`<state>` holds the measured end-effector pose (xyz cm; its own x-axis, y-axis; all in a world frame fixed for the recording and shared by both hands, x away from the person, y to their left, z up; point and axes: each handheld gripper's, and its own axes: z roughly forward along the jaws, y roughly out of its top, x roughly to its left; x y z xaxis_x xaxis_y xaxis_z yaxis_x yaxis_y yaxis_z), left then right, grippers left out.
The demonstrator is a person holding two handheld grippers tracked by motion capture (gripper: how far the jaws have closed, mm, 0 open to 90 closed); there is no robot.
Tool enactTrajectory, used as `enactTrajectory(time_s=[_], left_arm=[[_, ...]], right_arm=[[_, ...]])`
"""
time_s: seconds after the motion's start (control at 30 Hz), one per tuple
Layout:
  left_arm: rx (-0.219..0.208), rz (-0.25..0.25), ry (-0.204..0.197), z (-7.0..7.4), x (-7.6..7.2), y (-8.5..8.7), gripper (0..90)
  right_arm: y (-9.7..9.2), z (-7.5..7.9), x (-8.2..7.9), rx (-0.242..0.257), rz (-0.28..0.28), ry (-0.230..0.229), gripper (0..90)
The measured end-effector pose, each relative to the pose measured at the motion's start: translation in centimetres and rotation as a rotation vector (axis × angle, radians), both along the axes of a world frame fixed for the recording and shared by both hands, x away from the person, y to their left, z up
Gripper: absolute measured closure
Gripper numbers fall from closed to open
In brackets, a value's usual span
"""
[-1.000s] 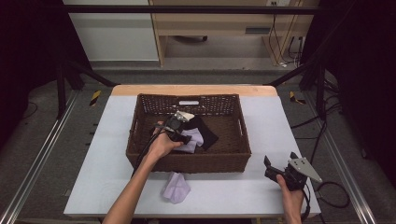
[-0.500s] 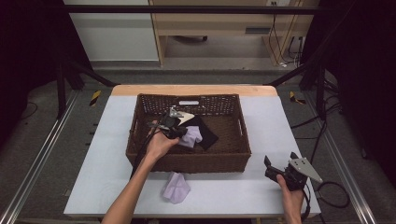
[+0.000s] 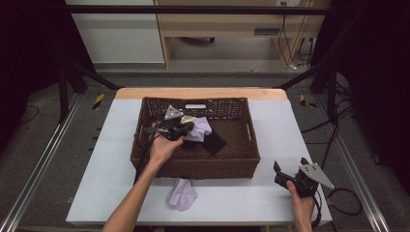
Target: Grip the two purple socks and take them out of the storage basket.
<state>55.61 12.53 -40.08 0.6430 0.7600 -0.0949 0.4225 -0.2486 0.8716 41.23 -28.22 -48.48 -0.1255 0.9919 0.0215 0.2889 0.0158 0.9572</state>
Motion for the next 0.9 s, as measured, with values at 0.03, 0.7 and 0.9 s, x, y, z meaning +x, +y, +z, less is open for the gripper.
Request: enactTrajectory(time_s=[0.03, 0.7, 0.9], left_arm=[[-0.009, 0.003, -0.017, 0.3, -0.1, 0.1, 86.3], [-0.114, -0.033, -0.216, 8.1, -4.8, 2.4, 86.3], [-0.129, -0.059, -0.245, 9.5, -7.4, 3.8, 86.3]], right_arm=[[0.0, 0.0, 0.0, 0.000, 0.000, 0.000, 3.0], [0.0, 0.0, 0.0, 0.000, 0.001, 0.002, 3.1], [0.0, 0.0, 0.0, -0.001, 0.003, 0.002, 3.1]])
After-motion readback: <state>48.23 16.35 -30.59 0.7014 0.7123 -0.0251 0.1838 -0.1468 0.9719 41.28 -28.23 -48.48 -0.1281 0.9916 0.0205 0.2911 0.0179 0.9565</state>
